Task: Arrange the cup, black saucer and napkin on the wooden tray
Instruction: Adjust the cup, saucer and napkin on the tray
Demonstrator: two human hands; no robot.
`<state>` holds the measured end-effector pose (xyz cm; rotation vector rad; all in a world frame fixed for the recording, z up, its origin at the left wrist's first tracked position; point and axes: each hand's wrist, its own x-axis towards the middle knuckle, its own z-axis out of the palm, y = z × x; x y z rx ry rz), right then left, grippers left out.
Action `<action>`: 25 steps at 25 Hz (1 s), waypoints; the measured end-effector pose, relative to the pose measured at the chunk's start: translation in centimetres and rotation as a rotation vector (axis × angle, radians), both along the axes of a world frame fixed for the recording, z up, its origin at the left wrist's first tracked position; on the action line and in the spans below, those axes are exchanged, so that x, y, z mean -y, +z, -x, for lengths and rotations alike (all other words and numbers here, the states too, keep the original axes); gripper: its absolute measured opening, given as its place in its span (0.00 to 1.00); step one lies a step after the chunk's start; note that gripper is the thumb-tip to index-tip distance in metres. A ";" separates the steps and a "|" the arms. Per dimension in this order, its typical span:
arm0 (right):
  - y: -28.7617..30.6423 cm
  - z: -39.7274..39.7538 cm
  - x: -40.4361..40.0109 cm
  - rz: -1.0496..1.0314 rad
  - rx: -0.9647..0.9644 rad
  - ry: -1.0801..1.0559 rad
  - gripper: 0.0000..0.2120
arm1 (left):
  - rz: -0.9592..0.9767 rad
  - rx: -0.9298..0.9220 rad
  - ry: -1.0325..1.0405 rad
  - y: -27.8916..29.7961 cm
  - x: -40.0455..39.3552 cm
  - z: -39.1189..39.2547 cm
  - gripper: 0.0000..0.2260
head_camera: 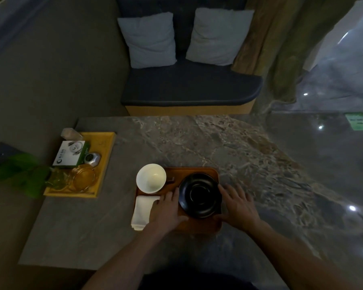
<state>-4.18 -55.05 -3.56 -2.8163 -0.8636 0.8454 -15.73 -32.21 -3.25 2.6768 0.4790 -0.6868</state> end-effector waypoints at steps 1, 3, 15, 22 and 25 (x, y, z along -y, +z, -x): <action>-0.3 -0.2 -0.2 0.003 -0.015 -0.009 0.52 | -0.002 -0.002 0.012 -0.3 0.1 0.1 0.47; -0.9 -0.2 -0.3 0.003 -0.032 -0.033 0.53 | -0.020 -0.001 0.023 -0.7 0.5 0.4 0.48; -2.0 0.3 0.4 -0.106 -0.057 -0.125 0.52 | -0.021 0.108 0.143 -2.1 0.9 0.8 0.47; -1.8 1.3 0.3 -0.137 -0.065 -0.181 0.50 | -0.002 0.112 0.157 -2.4 0.5 1.2 0.46; -2.4 1.6 0.3 -0.140 -0.062 -0.192 0.50 | 0.001 0.111 0.161 -2.4 0.3 1.4 0.46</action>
